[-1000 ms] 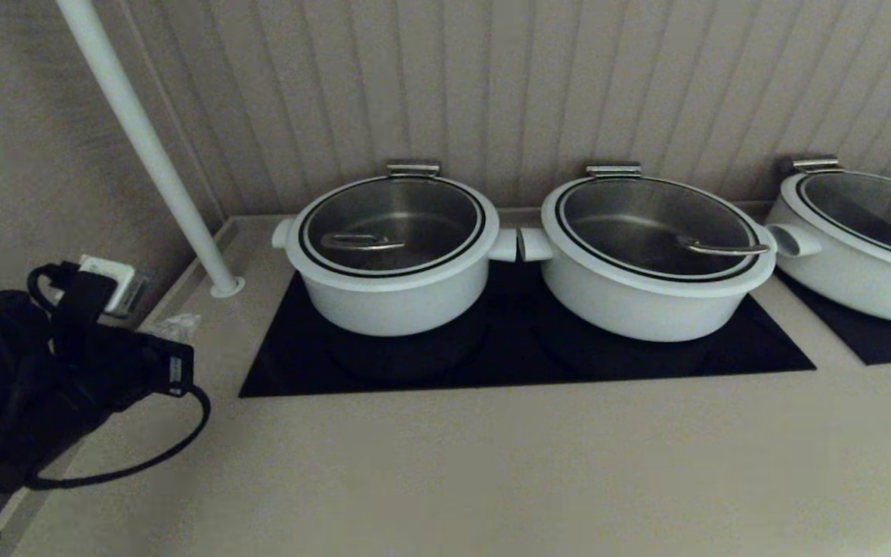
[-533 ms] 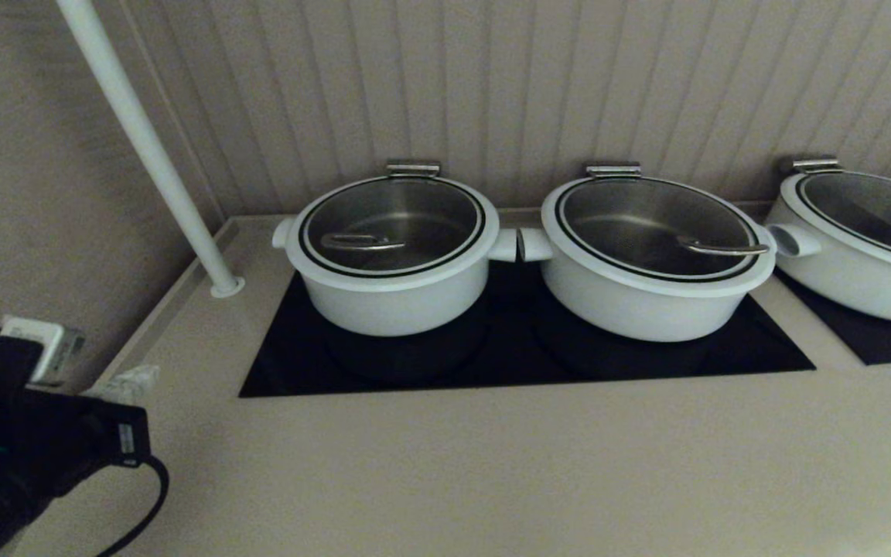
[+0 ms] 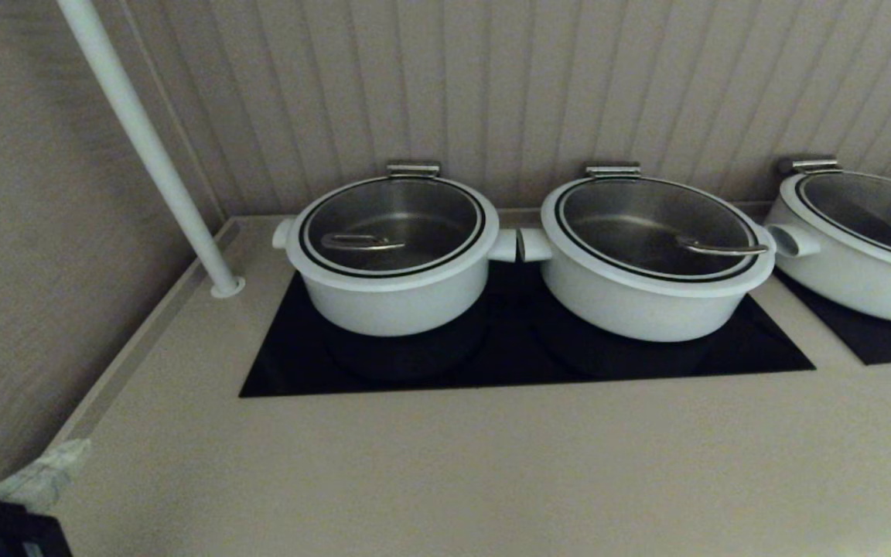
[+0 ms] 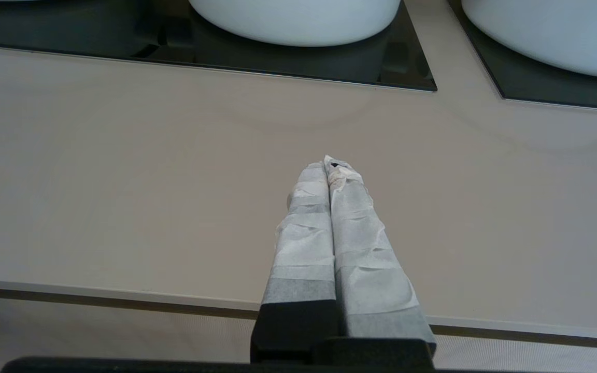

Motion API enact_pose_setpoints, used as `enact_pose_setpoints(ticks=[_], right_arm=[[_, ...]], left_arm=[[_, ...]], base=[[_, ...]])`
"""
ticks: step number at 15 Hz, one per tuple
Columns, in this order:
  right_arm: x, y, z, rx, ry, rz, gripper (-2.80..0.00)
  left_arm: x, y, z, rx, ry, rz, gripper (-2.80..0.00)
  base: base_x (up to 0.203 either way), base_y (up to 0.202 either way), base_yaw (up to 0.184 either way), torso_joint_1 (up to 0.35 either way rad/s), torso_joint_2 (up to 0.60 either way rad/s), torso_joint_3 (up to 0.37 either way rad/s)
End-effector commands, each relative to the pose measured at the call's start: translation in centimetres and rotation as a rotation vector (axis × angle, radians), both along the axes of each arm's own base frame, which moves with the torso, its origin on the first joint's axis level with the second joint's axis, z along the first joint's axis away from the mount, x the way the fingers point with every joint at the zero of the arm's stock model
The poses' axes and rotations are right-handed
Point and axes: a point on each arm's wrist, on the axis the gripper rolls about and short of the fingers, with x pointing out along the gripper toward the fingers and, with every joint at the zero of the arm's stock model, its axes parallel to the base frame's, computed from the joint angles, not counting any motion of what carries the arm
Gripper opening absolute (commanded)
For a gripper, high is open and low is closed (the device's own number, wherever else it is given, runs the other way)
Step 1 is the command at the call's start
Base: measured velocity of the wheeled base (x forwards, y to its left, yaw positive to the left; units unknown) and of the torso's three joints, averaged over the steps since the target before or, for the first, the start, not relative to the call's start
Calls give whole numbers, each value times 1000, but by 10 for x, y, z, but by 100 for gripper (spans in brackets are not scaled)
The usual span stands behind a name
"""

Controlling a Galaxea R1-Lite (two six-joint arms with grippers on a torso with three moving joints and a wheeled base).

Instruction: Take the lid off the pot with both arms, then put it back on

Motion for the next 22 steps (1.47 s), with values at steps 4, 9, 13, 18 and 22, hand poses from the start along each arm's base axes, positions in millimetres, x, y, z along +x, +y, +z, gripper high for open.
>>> enact_pose_setpoints(ticks=[4,9,13,18,22], right_arm=[[0,0,0,-1,2,0,-280],[0,0,0,-1,2,0,-280],[0,0,0,-1,2,0,-280],[0,0,0,-1,2,0,-280],[0,0,0,-1,2,0,-280]], left_arm=[[-56,-1,-17,-4,-54,15,-280],[-88,-2,-44,-15,-70,-10,-280],[-99,-2,-51,3,-170,-38,-280],[-99,-2,-51,-111,-176,-18,-280],[-99,-2,-51,-122,-177,-16,-280]], base=[[0,0,0,0,0,0],[0,0,0,0,0,0],[0,0,0,0,0,0],[0,0,0,0,0,0],[0,0,0,0,0,0]])
